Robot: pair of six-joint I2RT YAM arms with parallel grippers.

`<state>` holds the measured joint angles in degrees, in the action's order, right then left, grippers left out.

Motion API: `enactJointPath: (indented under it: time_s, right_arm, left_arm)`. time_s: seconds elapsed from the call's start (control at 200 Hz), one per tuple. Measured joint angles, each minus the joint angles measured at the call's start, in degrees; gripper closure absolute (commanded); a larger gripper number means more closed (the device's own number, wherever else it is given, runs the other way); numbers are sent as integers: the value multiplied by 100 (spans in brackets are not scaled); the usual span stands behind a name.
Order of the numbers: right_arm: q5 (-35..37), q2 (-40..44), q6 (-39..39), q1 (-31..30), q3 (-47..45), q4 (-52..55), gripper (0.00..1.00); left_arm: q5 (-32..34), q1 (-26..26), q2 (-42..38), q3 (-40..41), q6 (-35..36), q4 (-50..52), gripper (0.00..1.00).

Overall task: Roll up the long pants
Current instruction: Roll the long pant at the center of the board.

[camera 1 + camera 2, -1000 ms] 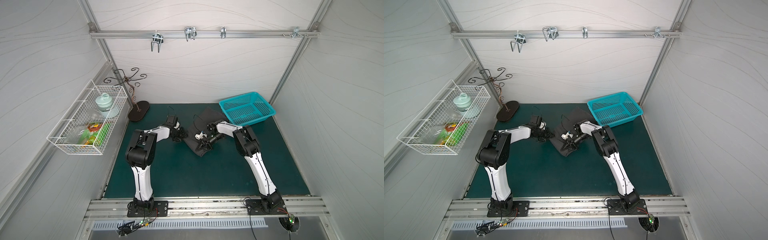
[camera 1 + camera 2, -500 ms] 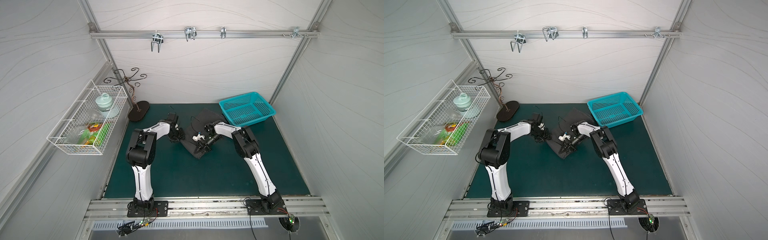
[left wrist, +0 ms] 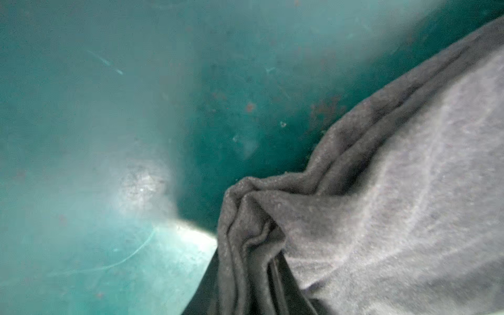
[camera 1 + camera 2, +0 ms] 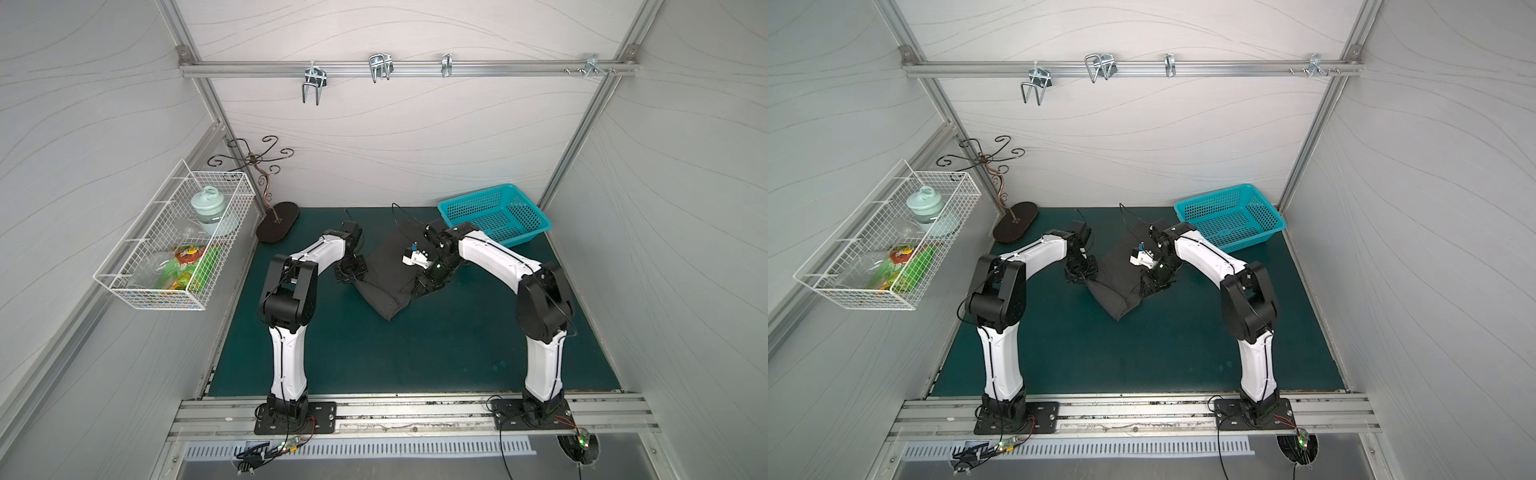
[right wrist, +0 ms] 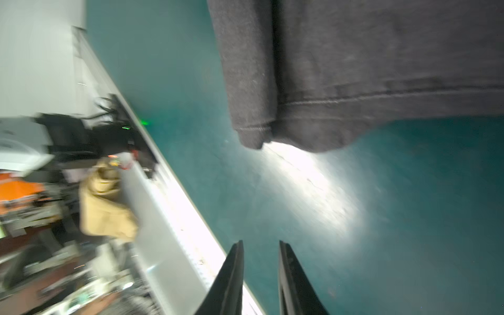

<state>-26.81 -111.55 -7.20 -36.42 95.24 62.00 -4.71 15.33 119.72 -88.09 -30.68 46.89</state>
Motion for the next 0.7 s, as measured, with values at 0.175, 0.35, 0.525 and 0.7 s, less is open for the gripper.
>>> enactJointPath:
  time_s: [0.175, 0.35, 0.525, 0.7]
  right_arm:
    - [1381, 492, -44, -802, -518, -404, 63]
    - [2927, 564, -74, -1886, -1032, -1021, 62]
    - [4472, 457, -85, -2837, -1141, -1482, 49]
    - [5617, -179, -83, -3471, -807, -1832, 34]
  left_arm:
    - [337, 205, 313, -549, -72, 549, 76]
    - [490, 284, 507, -874, -127, 901, 76]
    - [490, 289, 605, -1029, -155, 1054, 77]
    - [466, 289, 664, -1123, -173, 1145, 77]
